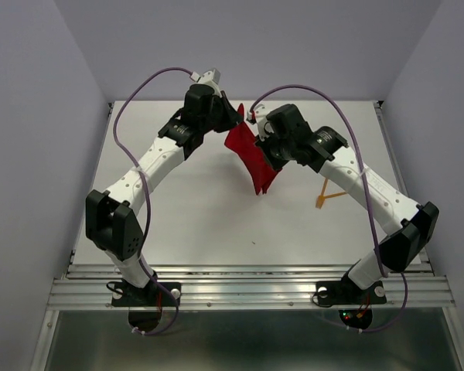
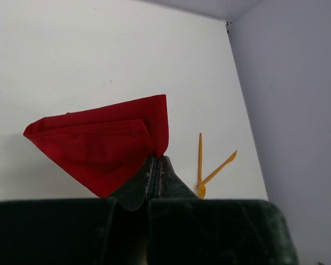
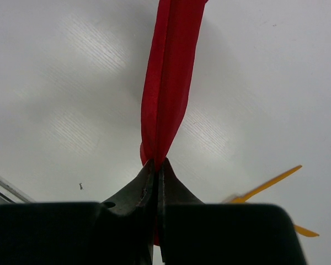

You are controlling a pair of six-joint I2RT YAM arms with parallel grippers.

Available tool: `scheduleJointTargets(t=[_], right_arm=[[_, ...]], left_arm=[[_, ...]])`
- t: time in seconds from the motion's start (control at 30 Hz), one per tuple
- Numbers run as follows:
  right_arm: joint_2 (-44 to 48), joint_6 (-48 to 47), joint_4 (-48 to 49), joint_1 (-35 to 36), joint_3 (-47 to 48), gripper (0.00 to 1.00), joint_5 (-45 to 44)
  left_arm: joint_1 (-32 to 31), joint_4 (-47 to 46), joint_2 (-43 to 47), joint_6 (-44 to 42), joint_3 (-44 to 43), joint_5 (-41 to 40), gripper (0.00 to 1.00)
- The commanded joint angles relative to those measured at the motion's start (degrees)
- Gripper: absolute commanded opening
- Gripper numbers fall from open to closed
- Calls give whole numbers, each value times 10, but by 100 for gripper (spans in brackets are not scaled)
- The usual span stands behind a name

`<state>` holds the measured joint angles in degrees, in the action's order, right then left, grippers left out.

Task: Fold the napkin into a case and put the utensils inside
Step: Turn over the upper triangle folded napkin at the center of the board.

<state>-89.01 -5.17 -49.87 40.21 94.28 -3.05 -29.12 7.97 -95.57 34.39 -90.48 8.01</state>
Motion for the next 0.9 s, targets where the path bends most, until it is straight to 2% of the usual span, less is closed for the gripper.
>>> scheduleJointTargets(t=[0.0,0.17,0.47,0.6,0.87], right_arm=[[-5,-17,-105,3,57,1,-21],[-9,-25,-124,3,77,1,-21],[-38,-41,-88,3,117,1,-36],[-58,-42,-101,3,143,1,-15],[-64,-34,-71,3,116,1,65]], left_arm=[[16,-65,36,-15,-1,-48,0],[16,-75,41,-7,-2,-61,0],[27,-92,5,-5,-44,-48,0],[31,-93,10,-6,-46,-43,0],[52,-91,59,-13,3,-45,0]])
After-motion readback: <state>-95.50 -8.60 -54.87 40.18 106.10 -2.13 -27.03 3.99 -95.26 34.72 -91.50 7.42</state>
